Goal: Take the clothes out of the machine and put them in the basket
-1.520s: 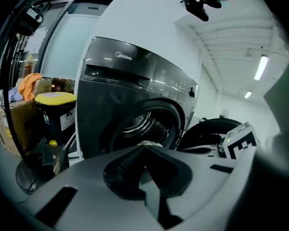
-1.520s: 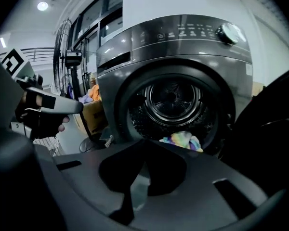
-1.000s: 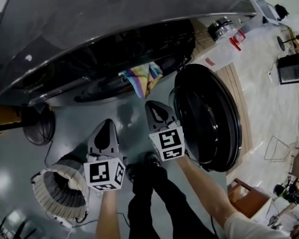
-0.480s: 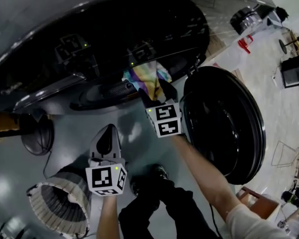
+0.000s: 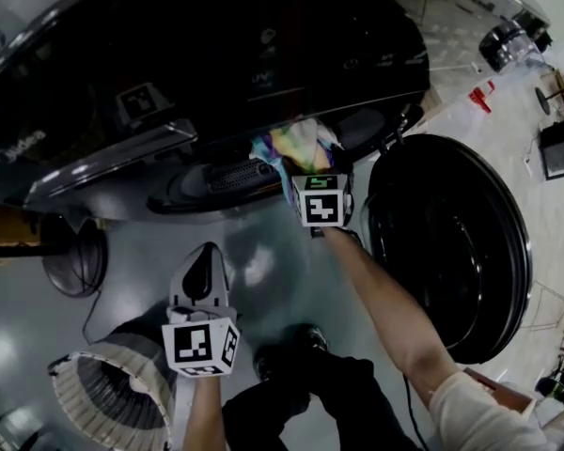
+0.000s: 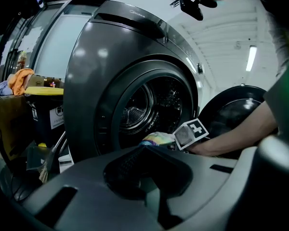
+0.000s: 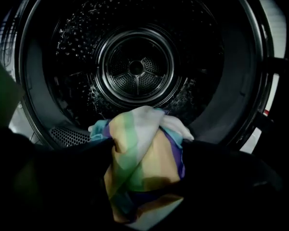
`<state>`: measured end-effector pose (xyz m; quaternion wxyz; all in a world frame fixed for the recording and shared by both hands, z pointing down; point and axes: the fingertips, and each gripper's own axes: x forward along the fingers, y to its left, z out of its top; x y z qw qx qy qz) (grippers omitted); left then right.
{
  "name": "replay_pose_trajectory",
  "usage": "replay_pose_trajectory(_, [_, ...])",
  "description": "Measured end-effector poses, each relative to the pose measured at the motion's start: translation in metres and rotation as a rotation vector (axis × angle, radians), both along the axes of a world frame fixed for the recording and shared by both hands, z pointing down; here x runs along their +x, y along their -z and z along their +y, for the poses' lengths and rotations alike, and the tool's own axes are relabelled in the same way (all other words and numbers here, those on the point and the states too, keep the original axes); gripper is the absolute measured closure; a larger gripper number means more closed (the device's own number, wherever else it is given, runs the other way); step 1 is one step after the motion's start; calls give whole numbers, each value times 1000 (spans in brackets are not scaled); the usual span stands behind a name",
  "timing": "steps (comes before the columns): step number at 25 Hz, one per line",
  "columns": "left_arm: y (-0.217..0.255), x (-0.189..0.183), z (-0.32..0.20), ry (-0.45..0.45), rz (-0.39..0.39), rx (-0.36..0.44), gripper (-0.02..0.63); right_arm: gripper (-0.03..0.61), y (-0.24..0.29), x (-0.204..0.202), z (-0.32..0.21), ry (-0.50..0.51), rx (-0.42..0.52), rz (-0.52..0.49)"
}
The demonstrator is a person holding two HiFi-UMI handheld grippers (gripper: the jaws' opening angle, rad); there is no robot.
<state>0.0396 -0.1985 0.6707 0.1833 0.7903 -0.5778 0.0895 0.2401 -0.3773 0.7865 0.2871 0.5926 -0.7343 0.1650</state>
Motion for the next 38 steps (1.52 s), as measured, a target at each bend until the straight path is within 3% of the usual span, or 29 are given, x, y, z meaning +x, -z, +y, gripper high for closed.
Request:
replay_pose_trajectory(3, [-3,-8,1,16,4,-1,595,144,-9,-2,2,16,-23,15])
replay_pose_trajectory(7, [-3,-10,6,28,11,-6,595,353,-17,-9,17,52,-94,12])
replay_pose_trajectory(10, [4,-10,12,25,12,-8,595,441,-9,-15,26,69,-125,-20])
replay_pose_trajectory(17, [43,-16,26,52,25,-35,595,459,44,-27,56,99,-122,-109])
replay_pose_trajectory(30, [152,-38,68,134,53,-51,595,460,194,-48,141,205,-45,-182])
replay_pose_trajectory(38, [186,-70,120,222,47,-55,595,460,249,-82,206,332,-32,-177])
